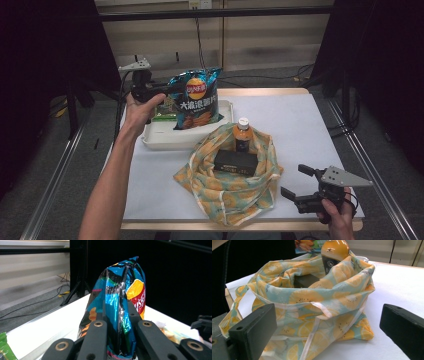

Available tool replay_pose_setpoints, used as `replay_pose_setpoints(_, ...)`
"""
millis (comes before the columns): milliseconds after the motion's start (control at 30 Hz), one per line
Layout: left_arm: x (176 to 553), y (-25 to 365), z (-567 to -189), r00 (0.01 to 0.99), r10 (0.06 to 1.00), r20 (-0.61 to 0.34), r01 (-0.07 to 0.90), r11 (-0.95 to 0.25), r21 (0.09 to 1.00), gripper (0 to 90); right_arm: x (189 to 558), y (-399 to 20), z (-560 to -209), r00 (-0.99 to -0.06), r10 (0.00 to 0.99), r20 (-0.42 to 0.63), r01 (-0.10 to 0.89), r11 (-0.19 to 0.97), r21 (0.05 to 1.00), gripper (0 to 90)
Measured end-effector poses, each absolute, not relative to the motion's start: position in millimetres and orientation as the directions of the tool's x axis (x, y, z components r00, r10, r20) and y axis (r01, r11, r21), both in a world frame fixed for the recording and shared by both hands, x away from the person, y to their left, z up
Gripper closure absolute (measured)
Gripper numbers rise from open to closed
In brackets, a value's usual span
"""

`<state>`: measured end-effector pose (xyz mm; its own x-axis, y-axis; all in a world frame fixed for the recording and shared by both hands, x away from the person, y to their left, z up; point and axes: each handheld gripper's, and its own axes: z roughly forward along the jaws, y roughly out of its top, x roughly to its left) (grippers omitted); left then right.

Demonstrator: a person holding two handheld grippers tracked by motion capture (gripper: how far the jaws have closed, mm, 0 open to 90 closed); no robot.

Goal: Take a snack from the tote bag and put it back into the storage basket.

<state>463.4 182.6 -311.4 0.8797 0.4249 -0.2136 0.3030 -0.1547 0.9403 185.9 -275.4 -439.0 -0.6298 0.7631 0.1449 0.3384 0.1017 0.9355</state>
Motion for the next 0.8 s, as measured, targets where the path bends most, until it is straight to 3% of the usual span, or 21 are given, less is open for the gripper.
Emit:
replay_pose_setpoints(500,510,176,-356,0.833,0.482,-0.271,0.367,-0.116,0.923,82.9,188,-276,-440,-0.636,0.757,0.15,0.338,0.098,0.936,0.7)
replay_pose_setpoints(800,522,172,-374,0.825,0.51,-0.246,0.377,-0.172,0.91,82.6,187,-276,-440,-0.638,0.755,0.153,0.338,0.096,0.936,0.8)
